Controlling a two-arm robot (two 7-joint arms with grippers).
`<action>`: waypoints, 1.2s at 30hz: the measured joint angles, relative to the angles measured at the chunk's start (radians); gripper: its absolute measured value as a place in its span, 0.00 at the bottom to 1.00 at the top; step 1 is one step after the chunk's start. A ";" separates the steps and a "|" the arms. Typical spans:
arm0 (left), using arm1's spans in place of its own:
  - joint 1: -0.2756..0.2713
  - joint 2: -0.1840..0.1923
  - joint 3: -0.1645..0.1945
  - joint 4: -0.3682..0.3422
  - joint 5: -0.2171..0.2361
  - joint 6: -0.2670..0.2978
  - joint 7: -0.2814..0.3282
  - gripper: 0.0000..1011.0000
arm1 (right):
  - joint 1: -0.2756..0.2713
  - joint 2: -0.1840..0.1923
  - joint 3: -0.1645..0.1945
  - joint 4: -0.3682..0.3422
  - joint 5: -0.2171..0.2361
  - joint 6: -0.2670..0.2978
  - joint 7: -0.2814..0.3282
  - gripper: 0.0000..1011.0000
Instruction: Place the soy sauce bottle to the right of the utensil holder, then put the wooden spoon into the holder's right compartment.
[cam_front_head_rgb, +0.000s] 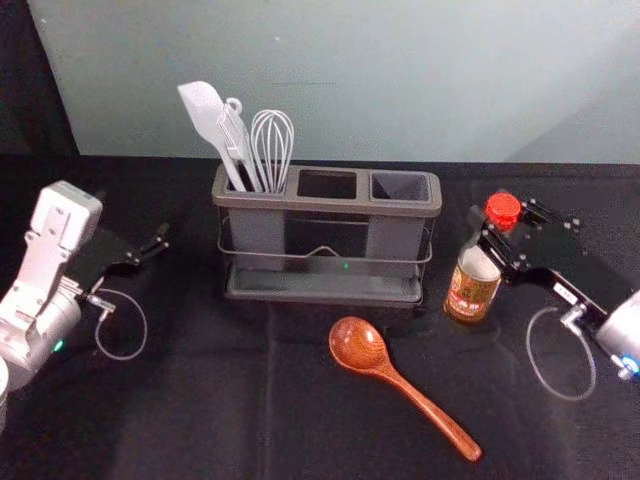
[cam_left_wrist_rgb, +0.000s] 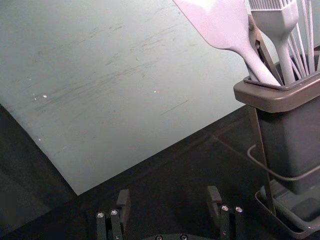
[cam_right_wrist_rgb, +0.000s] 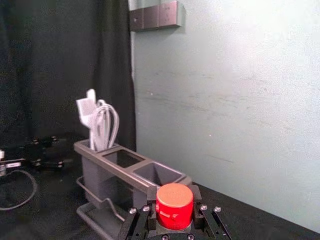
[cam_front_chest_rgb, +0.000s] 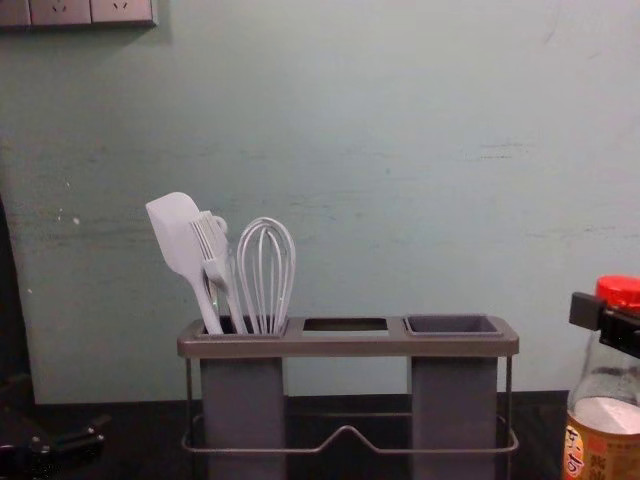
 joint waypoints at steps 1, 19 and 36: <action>0.000 0.000 0.000 0.000 0.000 0.000 0.000 0.99 | 0.008 -0.006 -0.003 0.010 -0.002 0.003 -0.004 0.38; 0.000 0.000 0.000 0.000 0.000 0.000 0.000 0.99 | 0.157 -0.144 -0.018 0.211 -0.031 0.011 -0.081 0.38; 0.000 0.000 0.000 0.000 0.000 0.000 0.000 0.99 | 0.222 -0.202 -0.030 0.319 -0.061 -0.010 -0.083 0.38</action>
